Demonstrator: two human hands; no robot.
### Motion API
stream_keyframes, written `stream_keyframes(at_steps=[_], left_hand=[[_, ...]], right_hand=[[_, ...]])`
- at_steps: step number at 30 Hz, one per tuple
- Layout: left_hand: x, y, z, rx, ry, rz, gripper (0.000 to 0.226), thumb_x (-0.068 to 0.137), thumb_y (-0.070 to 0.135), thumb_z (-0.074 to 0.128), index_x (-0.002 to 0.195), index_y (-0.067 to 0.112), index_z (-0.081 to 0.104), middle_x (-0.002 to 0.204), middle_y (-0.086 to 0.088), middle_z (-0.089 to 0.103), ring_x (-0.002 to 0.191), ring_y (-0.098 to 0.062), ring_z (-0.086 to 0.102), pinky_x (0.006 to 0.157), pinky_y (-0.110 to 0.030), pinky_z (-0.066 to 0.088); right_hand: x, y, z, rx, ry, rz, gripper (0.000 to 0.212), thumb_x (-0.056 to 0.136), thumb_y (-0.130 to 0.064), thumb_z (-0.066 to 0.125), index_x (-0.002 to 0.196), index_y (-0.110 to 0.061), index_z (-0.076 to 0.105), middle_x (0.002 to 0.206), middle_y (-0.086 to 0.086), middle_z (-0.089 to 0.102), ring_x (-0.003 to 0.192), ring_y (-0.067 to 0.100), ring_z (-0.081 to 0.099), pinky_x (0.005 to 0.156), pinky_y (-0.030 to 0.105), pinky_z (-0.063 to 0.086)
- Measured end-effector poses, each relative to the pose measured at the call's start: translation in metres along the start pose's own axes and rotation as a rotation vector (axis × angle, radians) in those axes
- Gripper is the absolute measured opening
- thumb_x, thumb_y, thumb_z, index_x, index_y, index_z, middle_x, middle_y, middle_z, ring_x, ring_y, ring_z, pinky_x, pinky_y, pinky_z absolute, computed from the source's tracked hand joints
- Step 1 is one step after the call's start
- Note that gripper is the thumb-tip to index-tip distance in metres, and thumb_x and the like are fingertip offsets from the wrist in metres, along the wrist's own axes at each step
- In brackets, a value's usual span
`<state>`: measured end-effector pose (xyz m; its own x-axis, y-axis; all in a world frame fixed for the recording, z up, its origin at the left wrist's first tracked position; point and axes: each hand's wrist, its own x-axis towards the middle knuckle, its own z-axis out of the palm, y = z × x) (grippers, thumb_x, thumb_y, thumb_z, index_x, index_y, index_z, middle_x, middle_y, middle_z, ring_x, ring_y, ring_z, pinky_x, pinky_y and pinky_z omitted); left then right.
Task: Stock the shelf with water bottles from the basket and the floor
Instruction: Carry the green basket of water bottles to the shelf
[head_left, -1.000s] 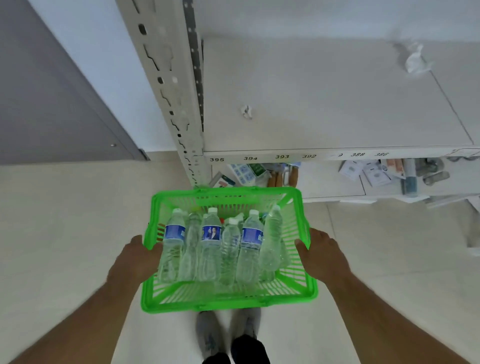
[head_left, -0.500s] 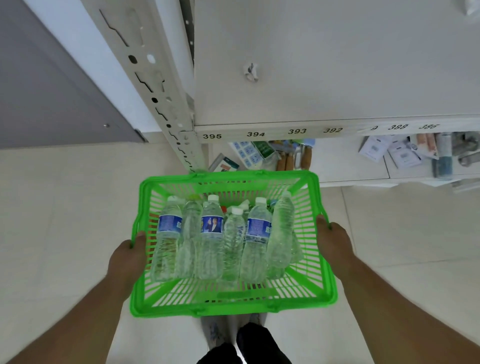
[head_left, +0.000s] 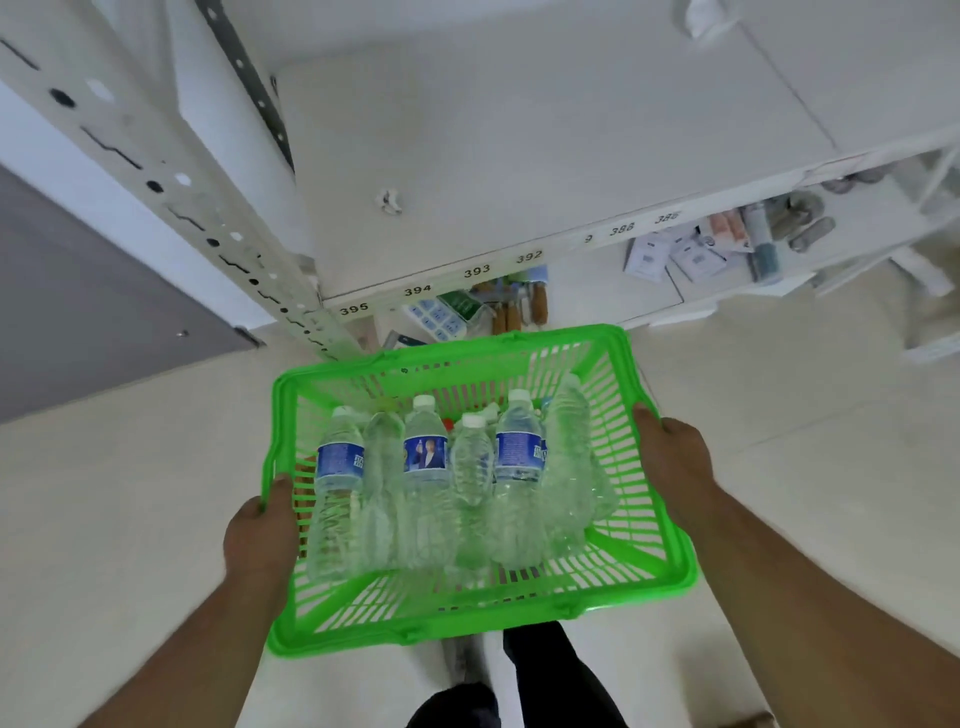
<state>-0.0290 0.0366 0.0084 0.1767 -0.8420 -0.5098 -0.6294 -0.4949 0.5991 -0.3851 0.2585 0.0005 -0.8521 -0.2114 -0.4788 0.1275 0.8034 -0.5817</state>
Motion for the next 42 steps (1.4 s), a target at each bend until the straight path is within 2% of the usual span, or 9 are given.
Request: stream_keyframes(at_steps=[9,14,18,22,26,30,33,38,42], left_hand=[[-0.079,0.067,0.019,0.161,-0.239,0.256,0.043,0.094,0.049,0.049,0.089,0.008,0.060,0.087,-0.012,0.062,0.078,-0.031,0.059,0.073,-0.037,0.045],[-0.133,0.104,0.067,0.283,-0.346,0.394,0.049,0.095,0.050,0.047,0.106,0.005,0.064,0.096,-0.015,0.060,0.078,-0.029,0.054,0.070,-0.034,0.040],[-0.183,0.132,0.124,0.363,-0.421,0.512,0.058,0.095,0.050,0.047,0.121,0.000,0.061,0.118,-0.026,0.062,0.102,-0.039,0.060,0.078,-0.038,0.044],[-0.243,0.157,0.189,0.470,-0.474,0.624,0.059,0.093,0.055,0.046,0.108,0.002,0.067,0.093,-0.016,0.064,0.082,-0.033,0.060,0.070,-0.040,0.047],[-0.305,0.181,0.257,0.525,-0.521,0.710,0.058,0.093,0.055,0.048,0.102,0.001,0.067,0.102,-0.024,0.065,0.092,-0.038,0.062,0.081,-0.042,0.050],[-0.364,0.203,0.315,0.571,-0.582,0.764,0.056,0.094,0.053,0.048,0.078,0.003,0.066,0.086,-0.022,0.068,0.082,-0.036,0.065,0.077,-0.044,0.054],[-0.401,0.220,0.354,0.567,-0.624,0.788,0.055,0.093,0.053,0.049,0.079,0.004,0.069,0.079,-0.018,0.068,0.078,-0.035,0.066,0.071,-0.041,0.053],[-0.454,0.251,0.426,0.552,-0.743,0.788,0.049,0.091,0.051,0.052,0.094,0.006,0.071,0.091,-0.015,0.071,0.086,-0.032,0.068,0.084,-0.046,0.055],[-0.479,0.274,0.490,0.566,-0.783,0.848,0.048,0.092,0.051,0.053,0.094,0.005,0.066,0.077,-0.006,0.063,0.070,-0.023,0.060,0.072,-0.038,0.051]], right_hand=[[-0.077,0.071,-0.122,0.121,0.235,0.161,0.059,0.093,-0.056,0.050,0.078,-0.001,0.065,0.083,0.020,0.066,0.083,0.036,0.063,0.070,0.033,0.041],[-0.105,0.124,-0.186,0.244,0.372,0.294,0.060,0.090,-0.057,0.054,0.071,-0.001,0.063,0.068,0.012,0.062,0.070,0.032,0.061,0.063,0.032,0.039],[-0.110,0.171,-0.237,0.310,0.460,0.393,0.060,0.089,-0.057,0.055,0.072,0.000,0.064,0.069,0.014,0.064,0.067,0.031,0.060,0.060,0.034,0.039],[-0.106,0.223,-0.290,0.410,0.520,0.469,0.058,0.089,-0.055,0.056,0.071,0.000,0.064,0.069,0.016,0.063,0.069,0.033,0.061,0.064,0.038,0.044],[-0.096,0.268,-0.345,0.459,0.557,0.514,0.056,0.093,-0.052,0.055,0.073,0.000,0.065,0.076,0.022,0.066,0.076,0.035,0.063,0.069,0.039,0.047],[-0.087,0.304,-0.395,0.492,0.616,0.558,0.057,0.093,-0.052,0.053,0.075,0.001,0.065,0.077,0.020,0.066,0.076,0.035,0.062,0.067,0.035,0.042],[-0.079,0.321,-0.428,0.515,0.653,0.592,0.056,0.093,-0.051,0.054,0.076,0.001,0.066,0.078,0.020,0.066,0.074,0.034,0.060,0.068,0.035,0.043],[-0.058,0.346,-0.476,0.569,0.716,0.658,0.053,0.093,-0.050,0.054,0.079,0.000,0.066,0.080,0.018,0.066,0.076,0.034,0.061,0.072,0.038,0.047],[-0.030,0.357,-0.504,0.600,0.740,0.715,0.052,0.093,-0.049,0.054,0.080,0.000,0.067,0.080,0.017,0.067,0.075,0.033,0.062,0.071,0.037,0.048]])
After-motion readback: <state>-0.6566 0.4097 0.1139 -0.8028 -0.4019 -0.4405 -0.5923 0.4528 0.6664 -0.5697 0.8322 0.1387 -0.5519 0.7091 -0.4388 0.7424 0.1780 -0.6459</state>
